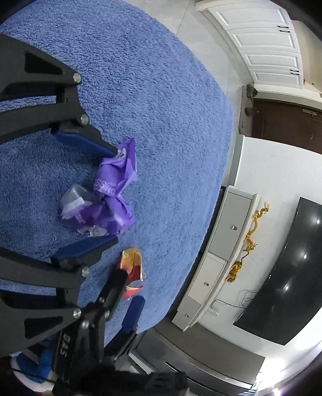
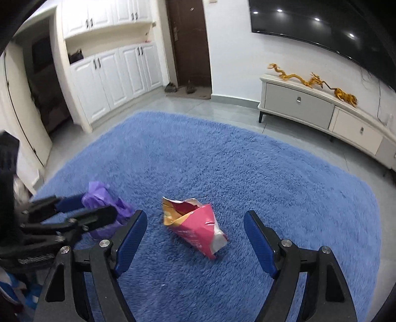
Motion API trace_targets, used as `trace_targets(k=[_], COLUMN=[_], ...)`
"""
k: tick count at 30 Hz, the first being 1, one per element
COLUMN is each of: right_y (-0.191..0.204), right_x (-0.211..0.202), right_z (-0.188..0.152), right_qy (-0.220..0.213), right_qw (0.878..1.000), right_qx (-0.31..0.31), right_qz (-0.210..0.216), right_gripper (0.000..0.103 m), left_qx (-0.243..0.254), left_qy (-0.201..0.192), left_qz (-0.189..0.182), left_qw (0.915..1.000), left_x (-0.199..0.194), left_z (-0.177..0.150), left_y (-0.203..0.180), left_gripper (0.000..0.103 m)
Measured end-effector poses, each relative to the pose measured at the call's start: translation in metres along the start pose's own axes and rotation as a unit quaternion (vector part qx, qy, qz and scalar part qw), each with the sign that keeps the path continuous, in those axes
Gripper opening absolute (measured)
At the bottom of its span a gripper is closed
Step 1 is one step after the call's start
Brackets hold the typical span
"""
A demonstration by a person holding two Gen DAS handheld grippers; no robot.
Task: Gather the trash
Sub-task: 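Grasp the purple wrapper with the left tool while the right tool grasps the pink chip bag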
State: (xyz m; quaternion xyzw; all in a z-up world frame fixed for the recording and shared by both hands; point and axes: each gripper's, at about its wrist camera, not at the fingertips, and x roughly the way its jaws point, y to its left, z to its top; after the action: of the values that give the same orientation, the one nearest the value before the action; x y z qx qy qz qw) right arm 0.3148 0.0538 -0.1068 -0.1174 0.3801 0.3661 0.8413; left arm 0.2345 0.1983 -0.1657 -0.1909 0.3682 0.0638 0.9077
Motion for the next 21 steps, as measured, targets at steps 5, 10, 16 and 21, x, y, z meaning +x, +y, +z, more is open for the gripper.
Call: trace_targets(k=[5,10,16,21], right_y=[0.002,0.007,0.012,0.019], right_x=[0.015,0.009,-0.036,-0.092], right_z=[-0.001,-0.010,-0.036,-0.060], right_qy=[0.028,0.030,-0.001,-0.040], right_qw=[1.000,0.999,0.998,0.993], right_qx=[-0.006,0.009,0.063,0.112], right_qz=[0.000,-0.004,-0.006,-0.014], right_gripper=[0.060,0.046,0.044,0.043], left_qx=[0.005,0.007,0.028,0.038], left_qy=[-0.001,-0.006,-0.020,-0.024], left_qz=[0.002,0.001,0.012,-0.004], left_qw=[1.0000,1.0000,0.9993,0.9990], left_x=[0.002,-0.001,-0.023,-0.053], left_z=[0.003,0.003,-0.010,-0.028], left_y=[-0.006,-0.008,-0.016,-0.028], left_gripper=[0.061,0.058,0.055,0.054])
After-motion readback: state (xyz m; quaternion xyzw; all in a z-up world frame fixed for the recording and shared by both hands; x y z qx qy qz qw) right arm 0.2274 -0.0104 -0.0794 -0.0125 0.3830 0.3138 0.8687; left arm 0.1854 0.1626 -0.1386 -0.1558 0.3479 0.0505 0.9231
